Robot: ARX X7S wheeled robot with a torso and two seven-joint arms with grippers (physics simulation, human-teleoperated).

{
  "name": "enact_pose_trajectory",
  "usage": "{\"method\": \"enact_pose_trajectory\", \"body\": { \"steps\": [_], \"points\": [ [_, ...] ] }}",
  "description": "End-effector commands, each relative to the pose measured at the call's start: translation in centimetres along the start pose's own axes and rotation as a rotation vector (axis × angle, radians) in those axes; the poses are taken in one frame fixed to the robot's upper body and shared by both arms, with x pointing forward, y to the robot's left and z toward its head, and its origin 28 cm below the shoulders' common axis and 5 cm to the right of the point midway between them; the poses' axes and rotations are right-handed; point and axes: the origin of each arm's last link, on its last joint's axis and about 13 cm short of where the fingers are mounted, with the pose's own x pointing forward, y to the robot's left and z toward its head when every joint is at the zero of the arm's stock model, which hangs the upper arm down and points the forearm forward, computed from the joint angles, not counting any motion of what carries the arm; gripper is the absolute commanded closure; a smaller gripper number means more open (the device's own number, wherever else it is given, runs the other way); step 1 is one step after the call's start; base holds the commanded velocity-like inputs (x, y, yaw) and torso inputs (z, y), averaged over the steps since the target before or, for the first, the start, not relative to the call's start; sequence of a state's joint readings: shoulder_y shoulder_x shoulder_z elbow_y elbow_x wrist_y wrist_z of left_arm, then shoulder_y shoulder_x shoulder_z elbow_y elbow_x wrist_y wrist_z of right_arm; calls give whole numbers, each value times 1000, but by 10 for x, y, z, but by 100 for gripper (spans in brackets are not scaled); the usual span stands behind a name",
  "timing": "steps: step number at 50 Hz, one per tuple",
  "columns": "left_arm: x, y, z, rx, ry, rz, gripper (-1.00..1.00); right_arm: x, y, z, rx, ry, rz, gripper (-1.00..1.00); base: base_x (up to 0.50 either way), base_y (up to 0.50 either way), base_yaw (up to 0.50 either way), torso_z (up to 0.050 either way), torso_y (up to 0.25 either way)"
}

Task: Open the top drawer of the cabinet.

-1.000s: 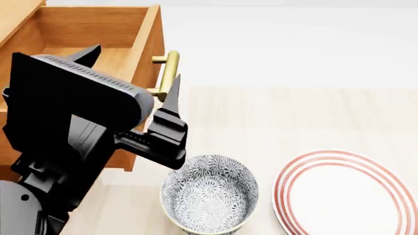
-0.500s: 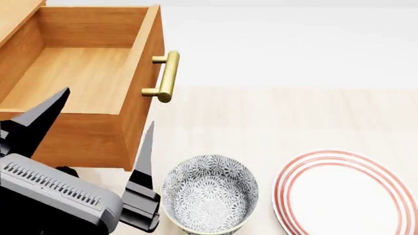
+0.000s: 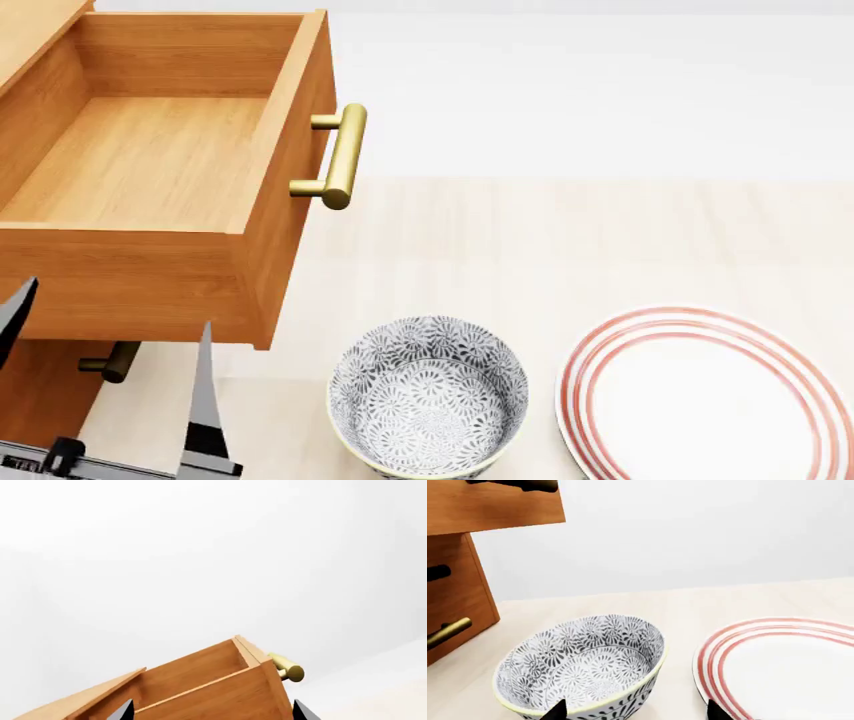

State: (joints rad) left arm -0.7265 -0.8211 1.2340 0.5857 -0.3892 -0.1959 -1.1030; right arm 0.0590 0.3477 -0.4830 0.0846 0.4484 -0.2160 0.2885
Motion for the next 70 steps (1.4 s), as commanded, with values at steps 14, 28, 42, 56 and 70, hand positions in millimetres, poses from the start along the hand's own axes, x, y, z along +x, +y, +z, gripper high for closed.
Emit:
{"method": "enact_pose_trajectory", "body": {
  "steps": [14, 28, 42, 56, 70],
  "points": [
    [-26, 11, -52, 133, -197, 333, -100, 1, -13, 29, 58, -507, -123, -100, 0, 0, 0, 0, 0],
    [0, 63, -33, 206, -327, 787, -100, 10, -39, 61, 46, -857, -403, -100, 0, 0, 0, 0, 0],
    [5, 102, -17, 274, -389, 1091, -100, 11, -70, 100, -35, -1084, -608, -100, 0, 0, 0, 0, 0],
    [7, 128, 6, 282, -462, 1247, -100, 4, -81, 130, -57, -1208, -692, -100, 0, 0, 0, 0, 0],
    [8, 129, 6, 278, -455, 1261, -100, 4, -81, 130, -48, -1208, -700, -100, 0, 0, 0, 0, 0]
  ]
}}
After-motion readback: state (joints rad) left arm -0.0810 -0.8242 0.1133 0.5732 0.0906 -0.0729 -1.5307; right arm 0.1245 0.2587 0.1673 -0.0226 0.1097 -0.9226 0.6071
